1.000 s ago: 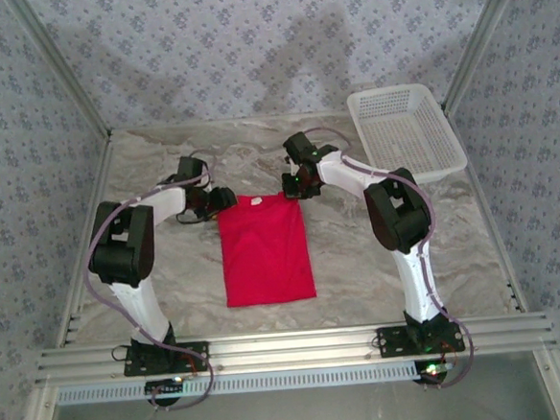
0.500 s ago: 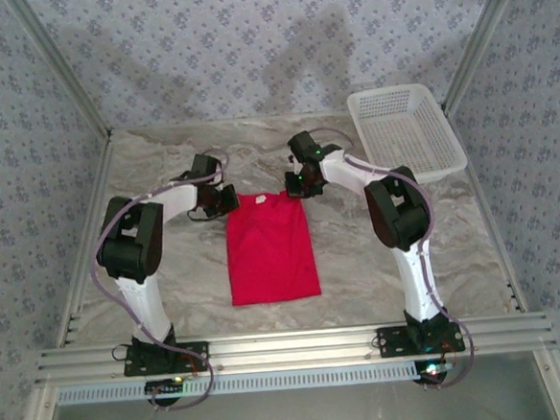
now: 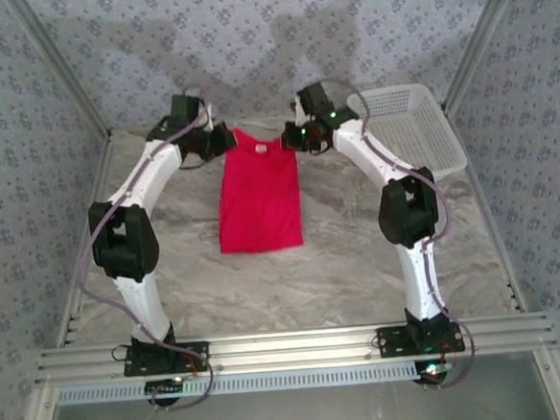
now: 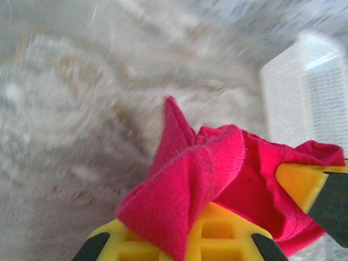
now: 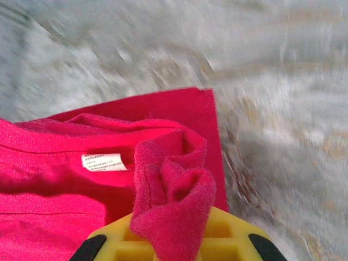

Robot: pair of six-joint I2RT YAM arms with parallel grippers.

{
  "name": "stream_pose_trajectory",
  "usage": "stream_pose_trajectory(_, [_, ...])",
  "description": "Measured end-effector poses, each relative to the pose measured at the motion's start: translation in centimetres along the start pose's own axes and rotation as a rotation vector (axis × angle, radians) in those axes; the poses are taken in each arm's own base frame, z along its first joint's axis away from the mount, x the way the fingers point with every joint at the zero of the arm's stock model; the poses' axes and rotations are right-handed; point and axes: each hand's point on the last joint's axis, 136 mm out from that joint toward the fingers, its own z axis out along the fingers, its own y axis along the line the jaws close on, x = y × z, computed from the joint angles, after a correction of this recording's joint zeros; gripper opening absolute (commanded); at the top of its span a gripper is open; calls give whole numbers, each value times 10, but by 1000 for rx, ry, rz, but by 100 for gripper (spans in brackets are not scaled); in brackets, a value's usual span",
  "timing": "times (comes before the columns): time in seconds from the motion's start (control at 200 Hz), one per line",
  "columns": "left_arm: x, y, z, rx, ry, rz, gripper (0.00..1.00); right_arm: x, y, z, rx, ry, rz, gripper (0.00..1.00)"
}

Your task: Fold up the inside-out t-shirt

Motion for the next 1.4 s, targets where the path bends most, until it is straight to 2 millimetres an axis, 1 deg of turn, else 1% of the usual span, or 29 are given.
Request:
stream_pose_trajectory(0.075, [-36, -32, -27, 67, -92, 53, 0, -37, 18, -31, -48, -99, -11, 0])
stream_pose_trajectory(0.11, [-50, -47, -42, 99, -141, 87, 0, -49, 25, -45, -64, -139, -20, 0])
stream_pose_trajectory(0.145, [-59, -59, -55, 126, -183, 118, 0, -58, 32, -61, -77, -175, -28, 0])
stream_pose_trajectory(0.2, [-61, -71, -72, 157, -225, 156, 0, -64, 41, -84, -95, -215, -41, 0])
stream_pose_trajectory(0.23, [-57, -74, -78, 170, -237, 170, 0, -64, 45, -94, -104, -229, -49, 0])
stream_pose_trajectory(0.28, [-45, -73, -85, 185, -250, 187, 0, -54, 52, -106, -118, -238, -67, 0])
stream_pose_trajectory(0.31, [-32, -68, -87, 191, -249, 192, 0, -45, 54, -110, -126, -234, -77, 0])
stream_pose_trajectory(0.345, [-17, -60, -85, 192, -243, 192, 0, -30, 55, -110, -134, -221, -86, 0])
stream_pose_trajectory(0.375, [0, -49, -80, 190, -227, 187, 0, -15, 55, -107, -136, -204, -89, 0])
stream_pose_trajectory(0.41, [19, -36, -72, 182, -210, 178, 0, 6, 52, -99, -138, -172, -90, 0])
stream_pose_trajectory(0.425, [33, -28, -66, 177, -190, 170, 0, 18, 49, -93, -135, -151, -85, 0])
stream_pose_trajectory(0.445, [45, -18, -60, 166, -177, 160, 0, 30, 46, -87, -134, -133, -83, 0])
stream_pose_trajectory(0.51, [97, 17, -38, 122, -90, 118, 0, 83, 29, -60, -108, -35, -61, 0])
stream_pose_trajectory(0.545, [130, 37, -27, 88, -35, 93, 0, 117, 16, -45, -81, 32, -48, 0])
stream_pose_trajectory(0.575, [154, 50, -22, 64, 9, 74, 0, 147, 5, -34, -53, 86, -38, 0])
stream_pose_trajectory(0.585, [163, 55, -21, 55, 24, 69, 0, 154, 3, -32, -49, 100, -37, 0])
stream_pose_trajectory(0.62, [188, 68, -19, 28, 65, 53, 0, 190, -9, -25, -9, 166, -27, 0])
stream_pose_trajectory(0.63, [195, 70, -20, 23, 74, 49, 0, 196, -12, -24, 0, 176, -26, 0])
stream_pose_trajectory(0.645, [203, 74, -20, 15, 84, 45, 0, 211, -17, -22, 17, 201, -25, 0])
stream_pose_trajectory(0.675, [216, 77, -23, 6, 100, 45, 0, 232, -22, -23, 42, 235, -26, 0])
stream_pose_trajectory(0.7, [223, 78, -27, 6, 102, 50, 0, 244, -24, -25, 52, 252, -31, 0])
stream_pose_trajectory(0.735, [226, 75, -33, 10, 88, 57, 0, 256, -25, -30, 64, 262, -38, 0])
stream_pose_trajectory(0.795, [217, 66, -45, 30, 33, 82, 0, 256, -21, -40, 59, 237, -46, 0])
stream_pose_trajectory(0.884, [199, 50, -57, 68, -47, 115, 0, 235, -12, -51, 32, 152, -47, 0])
stream_pose_trajectory(0.959, [191, 45, -57, 77, -73, 124, 0, 223, -8, -52, 24, 110, -48, 0])
stream_pose_trajectory(1.029, [191, 47, -53, 71, -68, 122, 0, 221, -9, -51, 29, 102, -42, 0])
stream_pose_trajectory(1.149, [199, 53, -42, 55, -33, 114, 0, 224, -10, -47, 33, 110, -36, 0])
stream_pose_trajectory(1.314, [209, 48, -38, 66, -15, 131, 0, 233, -10, -42, 36, 130, -40, 0])
stream_pose_trajectory(1.399, [216, 52, -36, 62, -2, 131, 0, 236, -12, -39, 41, 140, -39, 0])
